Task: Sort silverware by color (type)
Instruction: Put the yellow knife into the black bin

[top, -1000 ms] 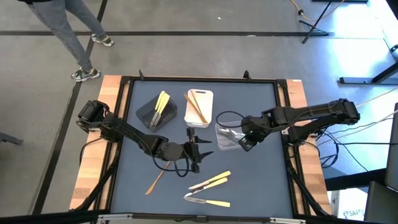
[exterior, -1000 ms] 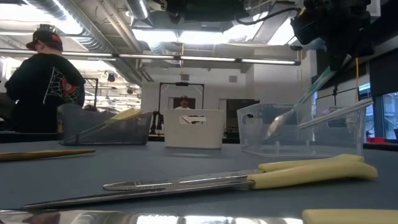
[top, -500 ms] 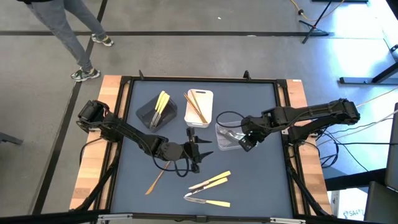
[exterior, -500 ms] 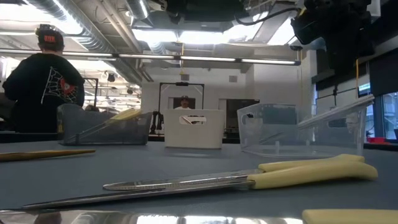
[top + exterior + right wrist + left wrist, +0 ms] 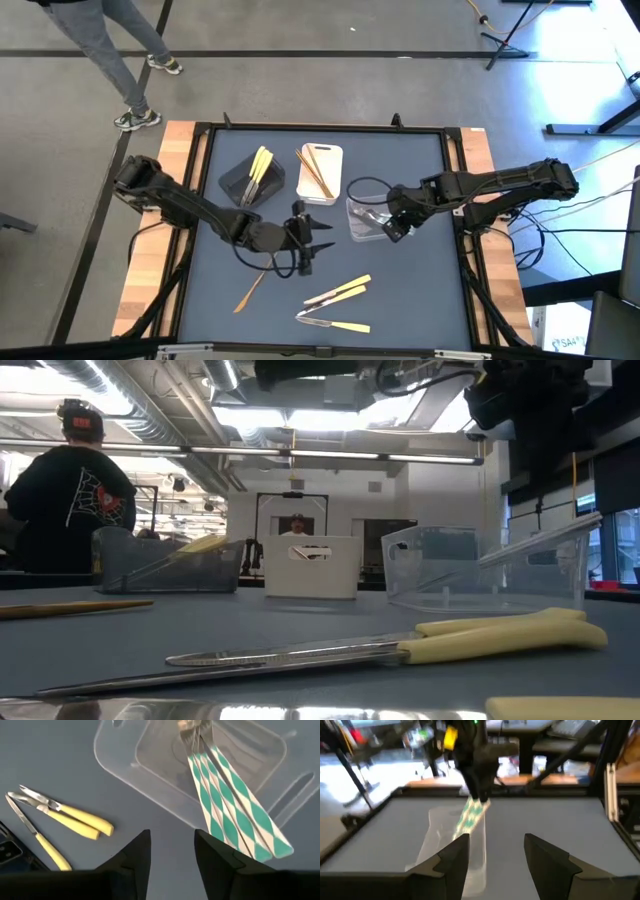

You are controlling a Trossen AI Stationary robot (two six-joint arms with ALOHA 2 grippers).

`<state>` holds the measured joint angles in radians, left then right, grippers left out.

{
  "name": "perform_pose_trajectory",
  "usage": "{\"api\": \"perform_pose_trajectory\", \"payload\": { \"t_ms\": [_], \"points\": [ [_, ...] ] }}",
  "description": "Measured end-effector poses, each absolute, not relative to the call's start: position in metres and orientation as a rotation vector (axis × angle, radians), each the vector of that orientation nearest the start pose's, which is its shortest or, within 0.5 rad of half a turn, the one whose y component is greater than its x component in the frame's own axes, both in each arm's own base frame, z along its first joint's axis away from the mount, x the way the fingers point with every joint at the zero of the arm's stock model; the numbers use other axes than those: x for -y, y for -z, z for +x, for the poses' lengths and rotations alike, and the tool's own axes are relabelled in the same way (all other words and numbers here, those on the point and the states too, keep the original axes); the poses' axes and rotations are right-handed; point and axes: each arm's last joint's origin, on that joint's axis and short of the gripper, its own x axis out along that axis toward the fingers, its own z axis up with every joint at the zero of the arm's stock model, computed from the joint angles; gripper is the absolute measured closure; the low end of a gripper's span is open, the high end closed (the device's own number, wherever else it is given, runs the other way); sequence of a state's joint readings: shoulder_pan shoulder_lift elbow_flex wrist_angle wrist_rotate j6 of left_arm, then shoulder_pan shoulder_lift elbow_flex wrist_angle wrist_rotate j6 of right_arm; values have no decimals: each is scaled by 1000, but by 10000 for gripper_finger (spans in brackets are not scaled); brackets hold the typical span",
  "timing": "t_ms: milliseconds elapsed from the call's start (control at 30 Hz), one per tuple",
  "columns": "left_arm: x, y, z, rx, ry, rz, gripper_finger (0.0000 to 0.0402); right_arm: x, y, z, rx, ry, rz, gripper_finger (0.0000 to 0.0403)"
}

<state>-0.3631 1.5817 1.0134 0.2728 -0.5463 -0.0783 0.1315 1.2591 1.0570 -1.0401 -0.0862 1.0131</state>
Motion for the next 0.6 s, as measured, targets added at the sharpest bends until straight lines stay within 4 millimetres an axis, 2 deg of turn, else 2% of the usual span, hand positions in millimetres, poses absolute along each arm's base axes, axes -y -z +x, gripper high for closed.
{"api": "perform_pose_trajectory", "payload": {
  "t_ms": [300,600],
  "points": [
    [111,-267,305,-419,-143,-87,218,-34,-287,236,-1049,336,784,267],
    [112,-270,281,-572,-96,-199,218,-66,-312,255,-764,102,740,267]
  ]
}}
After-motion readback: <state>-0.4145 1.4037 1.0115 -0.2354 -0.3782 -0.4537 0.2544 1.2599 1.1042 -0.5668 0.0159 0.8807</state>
